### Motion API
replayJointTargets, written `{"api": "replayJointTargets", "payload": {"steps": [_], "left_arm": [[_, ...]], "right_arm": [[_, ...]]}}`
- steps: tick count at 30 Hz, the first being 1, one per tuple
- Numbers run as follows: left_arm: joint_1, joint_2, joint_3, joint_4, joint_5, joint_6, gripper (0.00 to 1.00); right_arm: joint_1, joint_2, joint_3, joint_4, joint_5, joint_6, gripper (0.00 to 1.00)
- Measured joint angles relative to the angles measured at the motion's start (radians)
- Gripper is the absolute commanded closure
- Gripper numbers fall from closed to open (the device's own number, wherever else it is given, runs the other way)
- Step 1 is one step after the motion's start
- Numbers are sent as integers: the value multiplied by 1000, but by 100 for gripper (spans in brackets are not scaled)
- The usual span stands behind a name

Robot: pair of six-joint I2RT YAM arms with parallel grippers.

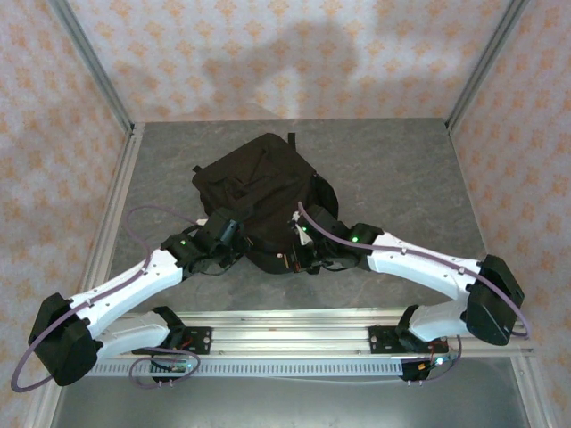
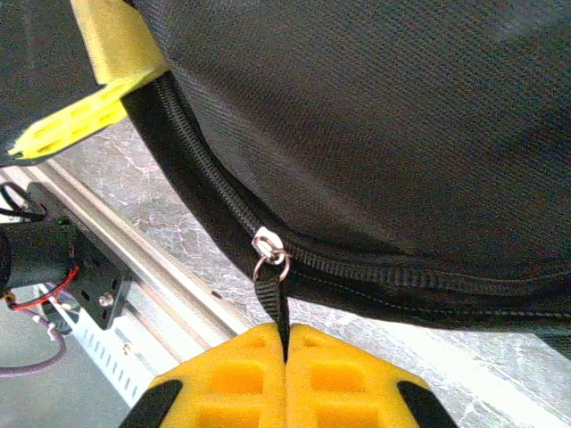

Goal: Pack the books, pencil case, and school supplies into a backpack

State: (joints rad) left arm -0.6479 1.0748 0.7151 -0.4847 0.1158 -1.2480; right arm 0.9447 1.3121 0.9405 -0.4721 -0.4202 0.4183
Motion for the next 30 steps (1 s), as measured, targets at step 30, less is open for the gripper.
{"api": "replayJointTargets", "payload": {"steps": [30], "left_arm": [[380, 123, 310, -358, 110, 412, 79]], "right_arm": [[2, 238, 204, 115, -153, 100, 100]]}}
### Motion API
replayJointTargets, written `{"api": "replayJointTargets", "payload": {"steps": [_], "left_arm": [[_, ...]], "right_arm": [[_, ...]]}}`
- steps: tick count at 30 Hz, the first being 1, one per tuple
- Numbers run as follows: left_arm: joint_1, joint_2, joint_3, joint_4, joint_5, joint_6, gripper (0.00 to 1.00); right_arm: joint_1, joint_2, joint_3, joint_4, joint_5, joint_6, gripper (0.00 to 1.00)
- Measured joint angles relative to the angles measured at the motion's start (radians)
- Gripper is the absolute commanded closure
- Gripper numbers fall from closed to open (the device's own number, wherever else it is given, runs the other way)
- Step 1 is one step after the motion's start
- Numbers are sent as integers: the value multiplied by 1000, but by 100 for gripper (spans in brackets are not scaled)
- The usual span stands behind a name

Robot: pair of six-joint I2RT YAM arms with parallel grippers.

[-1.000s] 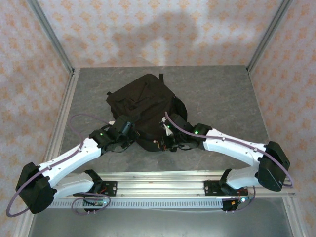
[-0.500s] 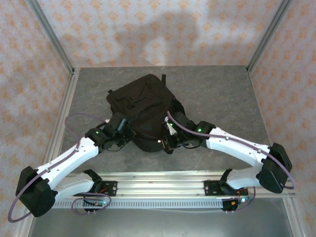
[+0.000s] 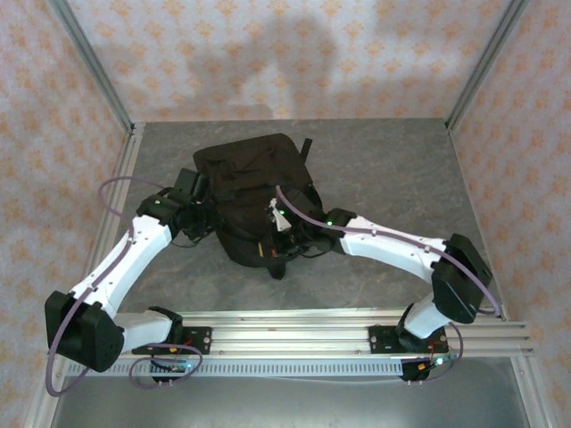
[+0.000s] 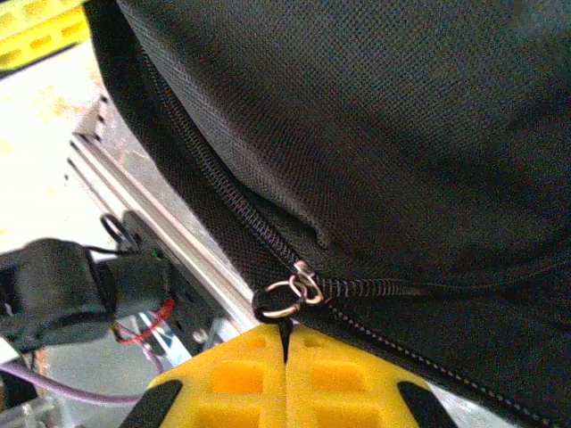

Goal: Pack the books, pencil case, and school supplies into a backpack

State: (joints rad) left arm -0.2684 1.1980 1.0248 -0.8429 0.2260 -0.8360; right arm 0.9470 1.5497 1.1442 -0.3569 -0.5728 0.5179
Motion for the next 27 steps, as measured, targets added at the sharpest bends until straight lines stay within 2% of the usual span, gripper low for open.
{"api": "replayJointTargets", "payload": {"steps": [2, 3, 5, 8, 11, 17, 27], "left_arm": [[21, -27, 8, -21, -2, -3, 66], [21, -52, 8, -25, 2, -13, 64], [21, -107, 4, -30, 24, -41, 59], [20, -198, -41, -24, 63, -105, 58], [-16, -251, -102, -25, 74, -176, 52], [-159, -212, -150, -20, 82, -320, 51], [-204, -163, -194, 58, 82, -430, 59]], "right_arm": [[13, 24, 21, 28, 4, 25, 100], [16, 30, 23, 38, 8, 33, 100], [17, 32, 23, 41, 16, 46, 100], [16, 32, 22, 46, 27, 51, 100], [16, 32, 15, 52, 31, 56, 100], [19, 32, -2, 55, 35, 58, 100], [29, 32, -6, 62, 53, 55, 100]]}}
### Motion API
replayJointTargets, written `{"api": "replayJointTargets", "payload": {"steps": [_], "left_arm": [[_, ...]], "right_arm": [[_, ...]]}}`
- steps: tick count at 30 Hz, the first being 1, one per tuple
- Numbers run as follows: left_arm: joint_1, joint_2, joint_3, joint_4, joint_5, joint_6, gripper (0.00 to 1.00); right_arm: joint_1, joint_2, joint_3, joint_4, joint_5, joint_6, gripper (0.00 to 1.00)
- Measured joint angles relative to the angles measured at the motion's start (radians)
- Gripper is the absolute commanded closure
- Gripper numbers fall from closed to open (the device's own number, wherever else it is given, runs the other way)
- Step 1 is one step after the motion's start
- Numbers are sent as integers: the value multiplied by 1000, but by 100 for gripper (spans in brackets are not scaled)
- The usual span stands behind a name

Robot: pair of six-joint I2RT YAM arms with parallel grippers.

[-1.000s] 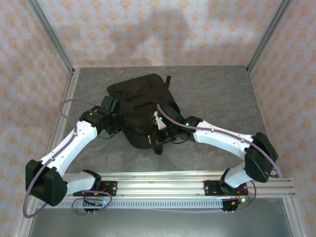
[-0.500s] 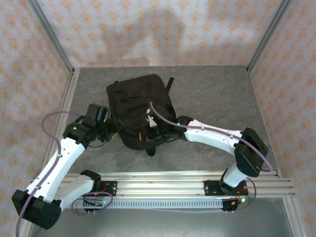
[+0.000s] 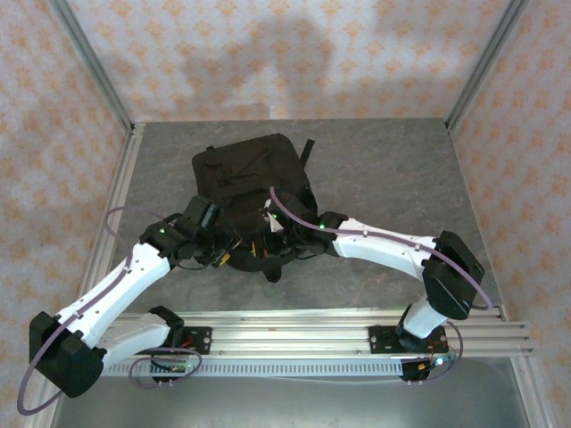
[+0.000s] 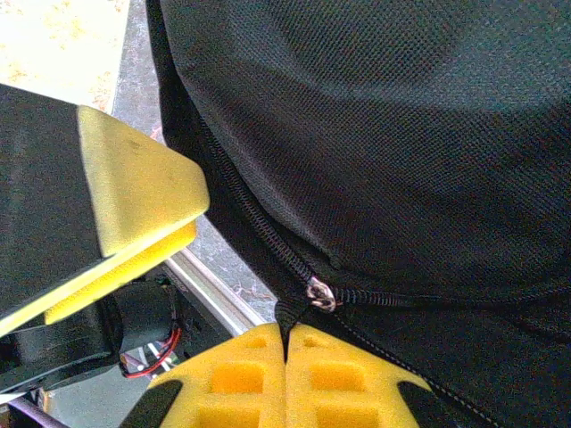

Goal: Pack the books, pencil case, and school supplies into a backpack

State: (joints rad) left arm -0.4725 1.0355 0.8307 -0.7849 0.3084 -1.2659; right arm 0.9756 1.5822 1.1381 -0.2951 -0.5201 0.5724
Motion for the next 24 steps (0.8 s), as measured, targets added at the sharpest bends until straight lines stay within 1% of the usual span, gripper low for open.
{"api": "replayJointTargets", "payload": {"steps": [7, 9, 13, 16, 18, 24], "left_arm": [[-11, 38, -44, 37, -1, -21, 65], [-12, 41, -50, 43, -2, -21, 71], [-12, 47, -53, 52, -7, -13, 90], [-12, 47, -53, 48, -19, -2, 98], [-12, 45, -49, 41, -26, 10, 100], [11, 23, -37, 18, -31, 42, 100]], "right_arm": [[0, 0, -3, 1, 1, 0, 100], [0, 0, -3, 1, 0, 0, 100], [2, 0, -4, -11, 0, -12, 100], [4, -6, -15, -27, 0, -26, 100], [4, -17, -27, -41, 0, -35, 100], [5, -55, -38, -71, 9, -70, 100]]}}
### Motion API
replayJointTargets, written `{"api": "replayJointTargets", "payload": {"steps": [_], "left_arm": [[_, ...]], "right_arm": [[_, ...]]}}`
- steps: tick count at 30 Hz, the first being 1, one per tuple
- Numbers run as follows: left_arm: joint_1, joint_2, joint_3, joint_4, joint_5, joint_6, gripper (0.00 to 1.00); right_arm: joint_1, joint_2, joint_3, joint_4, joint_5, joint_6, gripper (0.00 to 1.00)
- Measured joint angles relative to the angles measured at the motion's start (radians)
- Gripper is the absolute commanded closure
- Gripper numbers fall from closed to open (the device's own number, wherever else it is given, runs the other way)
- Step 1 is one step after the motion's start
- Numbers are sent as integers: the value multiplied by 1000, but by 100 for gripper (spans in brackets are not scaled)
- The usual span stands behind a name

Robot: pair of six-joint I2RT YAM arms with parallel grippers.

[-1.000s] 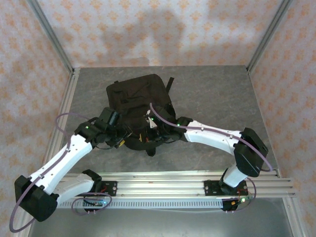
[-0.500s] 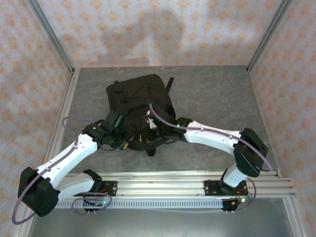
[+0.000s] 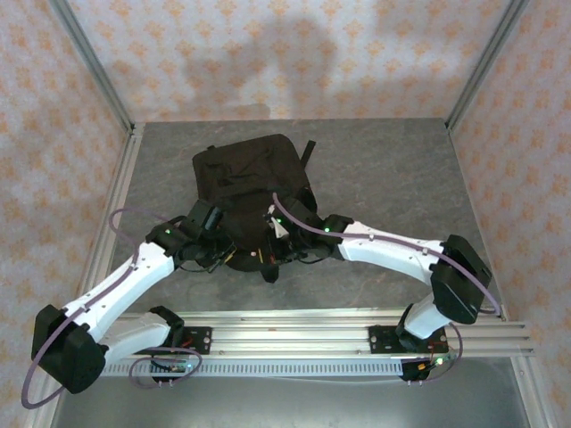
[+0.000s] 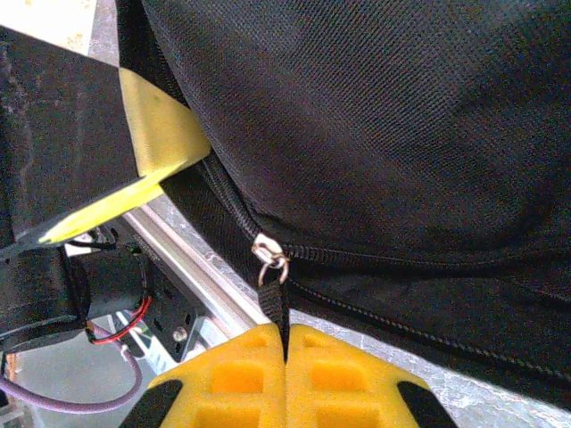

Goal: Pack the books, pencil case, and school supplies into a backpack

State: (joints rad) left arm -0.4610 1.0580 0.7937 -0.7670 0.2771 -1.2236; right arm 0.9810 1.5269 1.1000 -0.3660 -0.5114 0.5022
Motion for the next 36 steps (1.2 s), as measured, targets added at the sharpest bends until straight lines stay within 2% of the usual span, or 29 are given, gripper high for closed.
{"api": "replayJointTargets", "payload": {"steps": [12, 24, 26, 31, 36], "left_arm": [[112, -40, 4, -67, -8, 111, 100], [256, 11, 101, -158, -34, 310, 98], [277, 35, 117, -170, -61, 333, 93], [323, 56, 128, -186, -101, 353, 66], [317, -14, 126, -188, -78, 325, 48]], "right_arm": [[-48, -43, -33, -31, 14, -40, 100], [-74, -38, -29, 18, -21, -53, 100], [-75, -27, -24, 38, -34, -40, 100], [-68, 9, -19, 68, -50, 4, 100], [-47, 20, -6, 68, -50, 35, 100]]}}
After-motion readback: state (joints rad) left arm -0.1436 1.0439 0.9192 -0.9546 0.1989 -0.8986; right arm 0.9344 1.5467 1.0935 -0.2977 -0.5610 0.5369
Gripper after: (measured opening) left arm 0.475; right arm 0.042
